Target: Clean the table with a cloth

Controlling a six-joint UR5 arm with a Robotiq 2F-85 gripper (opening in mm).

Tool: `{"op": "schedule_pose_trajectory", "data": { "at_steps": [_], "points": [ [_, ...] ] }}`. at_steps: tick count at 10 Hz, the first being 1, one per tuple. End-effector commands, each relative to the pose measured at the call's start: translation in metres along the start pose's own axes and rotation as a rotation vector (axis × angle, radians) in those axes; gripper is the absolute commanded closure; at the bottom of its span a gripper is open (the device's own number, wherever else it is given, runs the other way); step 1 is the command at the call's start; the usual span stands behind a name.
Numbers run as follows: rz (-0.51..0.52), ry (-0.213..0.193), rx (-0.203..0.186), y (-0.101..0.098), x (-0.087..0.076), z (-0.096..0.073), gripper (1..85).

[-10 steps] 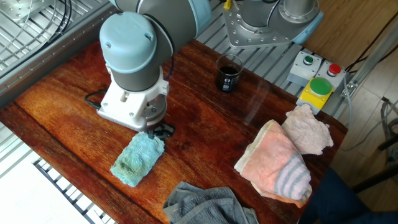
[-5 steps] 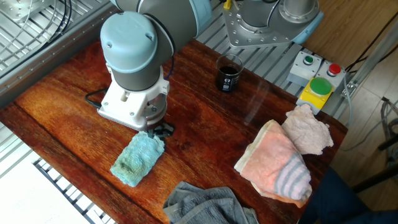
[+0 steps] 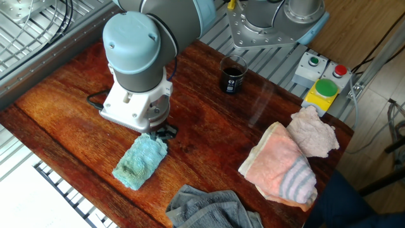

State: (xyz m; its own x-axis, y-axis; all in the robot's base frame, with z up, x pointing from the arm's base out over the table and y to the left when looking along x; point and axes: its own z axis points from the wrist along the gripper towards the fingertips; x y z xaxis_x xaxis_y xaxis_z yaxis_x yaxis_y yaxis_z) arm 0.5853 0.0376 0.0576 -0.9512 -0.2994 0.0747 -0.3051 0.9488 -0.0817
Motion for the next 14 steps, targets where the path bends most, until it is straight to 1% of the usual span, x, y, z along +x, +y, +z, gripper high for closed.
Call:
{"op": "schedule_pose_trajectory", "data": {
  "at_steps": [1, 8, 14],
  "points": [
    [0.003, -0.004, -0.010, 0.0016, -0.0005, -0.0015, 84.3],
    [0.009, -0.006, -0.016, 0.0029, 0.0003, -0.0021, 84.3],
    [0.000, -0.006, -0.008, -0.0008, 0.0018, -0.0023, 84.3]
  ]
}}
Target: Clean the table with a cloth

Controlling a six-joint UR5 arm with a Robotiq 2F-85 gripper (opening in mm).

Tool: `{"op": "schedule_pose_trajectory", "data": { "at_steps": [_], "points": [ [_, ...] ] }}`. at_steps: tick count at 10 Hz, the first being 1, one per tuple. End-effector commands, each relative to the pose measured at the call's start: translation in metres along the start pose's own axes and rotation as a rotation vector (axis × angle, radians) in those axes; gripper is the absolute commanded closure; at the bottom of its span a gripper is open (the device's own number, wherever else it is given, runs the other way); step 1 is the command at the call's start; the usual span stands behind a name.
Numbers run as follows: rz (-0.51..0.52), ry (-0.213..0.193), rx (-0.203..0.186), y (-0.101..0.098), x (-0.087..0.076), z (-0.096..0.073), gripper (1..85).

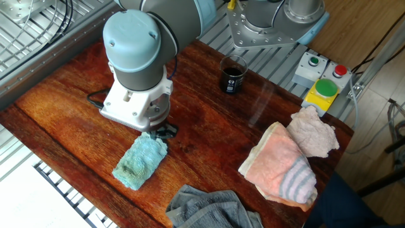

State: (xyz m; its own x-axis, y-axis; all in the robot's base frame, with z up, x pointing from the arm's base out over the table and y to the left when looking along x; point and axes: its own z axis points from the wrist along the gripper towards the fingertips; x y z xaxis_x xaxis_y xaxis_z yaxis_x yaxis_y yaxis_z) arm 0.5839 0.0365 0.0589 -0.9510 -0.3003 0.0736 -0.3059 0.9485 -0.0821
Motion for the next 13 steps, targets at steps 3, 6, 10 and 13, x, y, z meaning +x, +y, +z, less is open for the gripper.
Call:
{"op": "schedule_pose_trajectory", "data": {
  "at_steps": [3, 6, 10, 13],
  "points": [
    [-0.006, -0.007, -0.009, -0.002, 0.002, 0.000, 84.3],
    [-0.003, -0.006, -0.013, -0.001, 0.004, -0.002, 84.3],
    [-0.011, -0.016, -0.053, 0.006, 0.008, -0.030, 65.3],
    [0.005, -0.030, -0.055, 0.013, 0.010, -0.035, 43.7]
  ]
}}
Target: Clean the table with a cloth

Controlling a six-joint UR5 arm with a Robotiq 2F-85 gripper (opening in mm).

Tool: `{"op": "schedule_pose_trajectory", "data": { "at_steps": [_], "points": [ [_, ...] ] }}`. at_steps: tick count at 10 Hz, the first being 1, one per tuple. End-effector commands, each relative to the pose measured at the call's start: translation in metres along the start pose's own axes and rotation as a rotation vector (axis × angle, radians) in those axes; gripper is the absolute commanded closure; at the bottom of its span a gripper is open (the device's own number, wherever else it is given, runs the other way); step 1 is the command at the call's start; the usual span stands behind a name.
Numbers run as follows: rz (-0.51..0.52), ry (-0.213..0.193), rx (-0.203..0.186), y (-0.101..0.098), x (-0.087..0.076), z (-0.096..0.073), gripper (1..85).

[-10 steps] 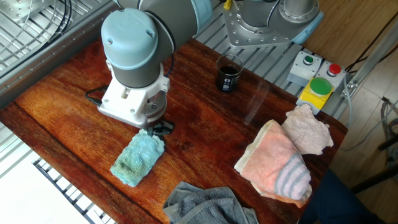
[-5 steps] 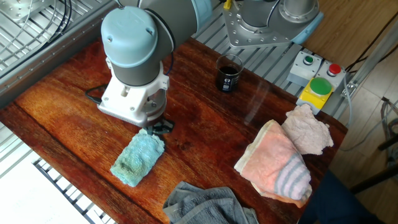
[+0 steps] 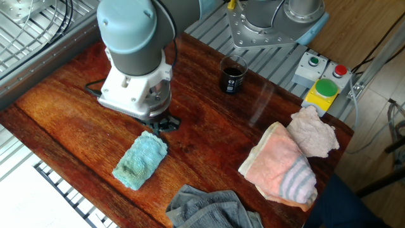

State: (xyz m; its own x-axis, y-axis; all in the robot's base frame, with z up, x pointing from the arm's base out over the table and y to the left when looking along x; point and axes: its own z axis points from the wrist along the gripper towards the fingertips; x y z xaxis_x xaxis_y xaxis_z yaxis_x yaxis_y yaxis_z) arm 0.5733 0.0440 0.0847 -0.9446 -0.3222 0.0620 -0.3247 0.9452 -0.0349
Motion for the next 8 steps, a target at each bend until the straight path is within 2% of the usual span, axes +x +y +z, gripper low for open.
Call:
{"op": "schedule_pose_trajectory", "data": {
  "at_steps": [1, 3, 4, 5, 6, 7, 8],
  "points": [
    [0.078, -0.025, 0.051, -0.007, -0.002, -0.007, 81.3],
    [0.095, -0.014, 0.034, -0.001, 0.001, -0.007, 84.3],
    [0.066, 0.006, 0.006, 0.007, 0.007, -0.008, 69.7],
    [0.027, 0.006, -0.030, 0.015, 0.009, -0.008, 37.0],
    [0.022, -0.004, -0.013, 0.011, 0.007, -0.007, 35.3],
    [0.065, -0.010, 0.027, 0.002, 0.005, -0.006, 67.3],
    [0.074, -0.013, 0.055, -0.006, 0.005, -0.006, 84.3]
  ]
}}
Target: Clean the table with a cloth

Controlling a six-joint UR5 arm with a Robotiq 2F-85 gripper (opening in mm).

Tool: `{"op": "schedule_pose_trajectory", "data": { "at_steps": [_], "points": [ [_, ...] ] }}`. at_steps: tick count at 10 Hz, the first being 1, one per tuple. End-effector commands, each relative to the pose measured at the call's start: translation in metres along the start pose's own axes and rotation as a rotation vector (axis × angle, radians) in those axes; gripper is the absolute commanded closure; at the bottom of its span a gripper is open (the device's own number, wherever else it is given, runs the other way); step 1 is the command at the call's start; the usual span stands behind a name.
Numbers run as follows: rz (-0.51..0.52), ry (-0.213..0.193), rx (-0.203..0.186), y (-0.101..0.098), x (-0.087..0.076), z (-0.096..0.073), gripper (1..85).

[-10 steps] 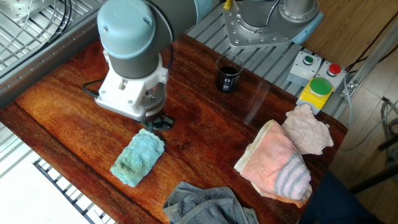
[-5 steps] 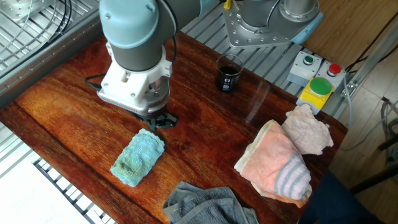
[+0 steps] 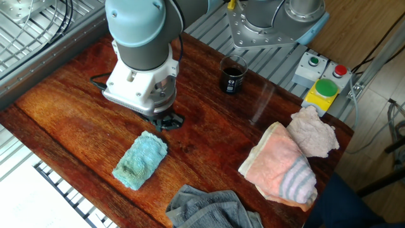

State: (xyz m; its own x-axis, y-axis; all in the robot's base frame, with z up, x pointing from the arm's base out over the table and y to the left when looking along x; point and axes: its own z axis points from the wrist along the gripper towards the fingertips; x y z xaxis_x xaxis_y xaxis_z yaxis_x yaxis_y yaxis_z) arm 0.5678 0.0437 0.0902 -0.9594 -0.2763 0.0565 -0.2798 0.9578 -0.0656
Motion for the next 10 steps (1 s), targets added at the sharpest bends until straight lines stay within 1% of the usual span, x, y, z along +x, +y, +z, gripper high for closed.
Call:
{"op": "schedule_pose_trajectory", "data": {
  "at_steps": [1, 2, 3, 4, 5, 6, 7, 8, 9, 10],
  "points": [
    [0.037, -0.009, 0.014, -0.003, -0.001, 0.000, 84.3],
    [0.036, 0.002, -0.021, 0.007, 0.002, -0.001, 76.7],
    [-0.002, 0.009, -0.037, 0.011, 0.007, 0.002, 49.7],
    [-0.017, -0.014, -0.034, 0.010, 0.004, 0.006, 42.3],
    [0.034, -0.046, -0.019, 0.008, -0.006, 0.007, 84.3],
    [0.034, -0.026, 0.004, 0.002, -0.001, 0.006, 84.3],
    [0.035, -0.015, 0.004, 0.002, 0.002, 0.006, 84.3],
    [0.037, 0.013, 0.001, 0.004, 0.008, 0.006, 84.3],
    [0.024, 0.033, 0.010, 0.002, 0.013, 0.005, 70.7],
    [-0.008, 0.036, -0.004, 0.005, 0.015, 0.004, 54.3]
  ]
}}
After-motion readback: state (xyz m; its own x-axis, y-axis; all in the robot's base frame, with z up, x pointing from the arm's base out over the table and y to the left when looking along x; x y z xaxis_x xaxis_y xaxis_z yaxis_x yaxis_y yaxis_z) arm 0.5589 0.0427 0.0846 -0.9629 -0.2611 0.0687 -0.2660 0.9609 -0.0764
